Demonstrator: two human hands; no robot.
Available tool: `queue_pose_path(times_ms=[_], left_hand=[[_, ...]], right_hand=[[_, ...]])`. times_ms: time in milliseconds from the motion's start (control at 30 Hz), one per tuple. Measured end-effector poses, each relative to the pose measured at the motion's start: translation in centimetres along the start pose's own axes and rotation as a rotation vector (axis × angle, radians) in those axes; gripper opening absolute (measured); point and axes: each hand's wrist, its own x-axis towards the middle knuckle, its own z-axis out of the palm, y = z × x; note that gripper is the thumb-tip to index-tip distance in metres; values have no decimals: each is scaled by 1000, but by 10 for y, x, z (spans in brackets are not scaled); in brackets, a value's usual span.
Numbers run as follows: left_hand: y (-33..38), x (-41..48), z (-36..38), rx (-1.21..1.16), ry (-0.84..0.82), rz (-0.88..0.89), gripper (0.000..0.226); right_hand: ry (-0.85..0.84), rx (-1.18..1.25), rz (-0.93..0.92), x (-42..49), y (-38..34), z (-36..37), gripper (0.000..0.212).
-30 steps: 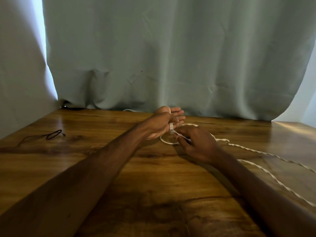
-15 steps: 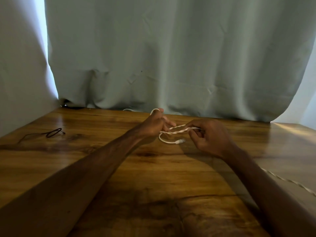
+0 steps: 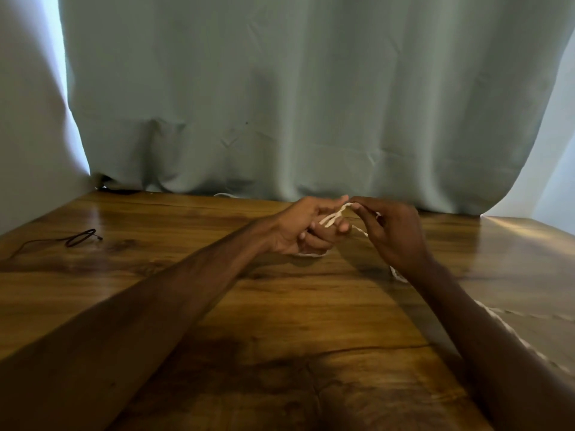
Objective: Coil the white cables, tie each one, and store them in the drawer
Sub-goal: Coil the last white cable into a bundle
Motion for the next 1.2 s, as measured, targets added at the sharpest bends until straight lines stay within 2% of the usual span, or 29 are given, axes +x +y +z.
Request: queue_pose_path(times_ms=[100, 167, 267, 367, 467, 600, 767, 900, 1000, 1067, 1133, 1200], left_hand=[[4, -6, -1, -93, -47, 73, 41], [4, -10, -2, -103, -39, 120, 38], [1, -9, -6, -132, -43, 170, 40], [0, -4, -16, -143, 84, 191, 40], [-2, -1, -17, -223, 172, 232, 30], [-6, 5, -10, -391, 288, 312, 36], [-11, 10, -8, -356, 430, 365, 19], [-13, 11, -13, -337, 481, 387, 20], [-14, 15, -14, -343, 521, 415, 11], [-13, 17, -15, -312, 595, 445, 13], [-13, 18, -24, -281, 692, 454, 25], [-13, 18, -39, -245, 788, 457, 16]], right_hand=[[-137, 114, 44, -2, -3, 7, 21], [-219, 169, 43, -5, -10, 14, 26], [-375, 174, 43, -11, -24, 23, 20], [-487, 135, 60, -15, -33, 33, 18], [-568, 74, 60, -17, -43, 41, 18], [-556, 27, 3, -15, -50, 41, 17], [-573, -32, -2, -15, -49, 35, 26], [-542, -61, 23, -11, -48, 28, 36], [-553, -55, 40, -10, -45, 25, 28], [-571, -50, 54, -9, -44, 25, 23], [-584, -44, 64, -9, -44, 24, 22], [-578, -16, 63, -9, -46, 22, 20]])
